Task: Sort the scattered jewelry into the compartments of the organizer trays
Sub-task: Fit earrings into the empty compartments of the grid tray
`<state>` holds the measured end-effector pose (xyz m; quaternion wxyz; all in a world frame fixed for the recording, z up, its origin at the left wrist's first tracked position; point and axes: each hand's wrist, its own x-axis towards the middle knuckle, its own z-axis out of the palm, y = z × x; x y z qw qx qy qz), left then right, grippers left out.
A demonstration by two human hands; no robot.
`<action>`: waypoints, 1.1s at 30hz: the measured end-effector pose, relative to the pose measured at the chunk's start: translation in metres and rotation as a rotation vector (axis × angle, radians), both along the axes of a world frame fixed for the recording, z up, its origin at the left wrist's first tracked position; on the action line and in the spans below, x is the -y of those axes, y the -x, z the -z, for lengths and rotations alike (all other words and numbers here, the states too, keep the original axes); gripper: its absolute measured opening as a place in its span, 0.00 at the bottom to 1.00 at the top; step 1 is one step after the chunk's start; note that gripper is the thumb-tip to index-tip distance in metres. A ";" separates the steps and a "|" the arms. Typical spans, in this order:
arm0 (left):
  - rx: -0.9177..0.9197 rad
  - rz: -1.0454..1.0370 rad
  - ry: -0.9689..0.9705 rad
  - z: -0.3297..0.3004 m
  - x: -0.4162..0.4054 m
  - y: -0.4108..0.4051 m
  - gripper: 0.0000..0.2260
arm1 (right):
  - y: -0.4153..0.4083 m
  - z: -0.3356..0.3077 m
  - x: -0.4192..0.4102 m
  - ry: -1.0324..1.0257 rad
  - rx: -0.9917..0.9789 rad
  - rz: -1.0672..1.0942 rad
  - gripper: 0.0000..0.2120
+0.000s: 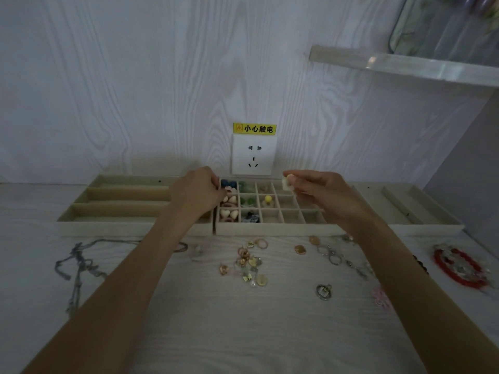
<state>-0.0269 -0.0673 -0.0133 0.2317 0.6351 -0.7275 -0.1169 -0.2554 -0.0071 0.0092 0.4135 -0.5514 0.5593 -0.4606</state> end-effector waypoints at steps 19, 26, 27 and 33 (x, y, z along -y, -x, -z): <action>-0.080 -0.019 -0.023 0.006 0.002 -0.012 0.08 | -0.030 0.019 0.018 0.282 -0.894 -0.029 0.08; -0.095 -0.007 -0.009 0.006 0.002 -0.014 0.09 | -0.036 0.017 0.020 0.237 -0.804 -0.093 0.10; -0.095 -0.009 -0.002 0.005 0.001 -0.014 0.10 | -0.034 0.018 0.021 0.232 -0.786 -0.089 0.10; -0.124 0.077 0.050 -0.012 -0.009 -0.007 0.14 | -0.012 0.010 0.019 0.311 -0.664 -0.028 0.13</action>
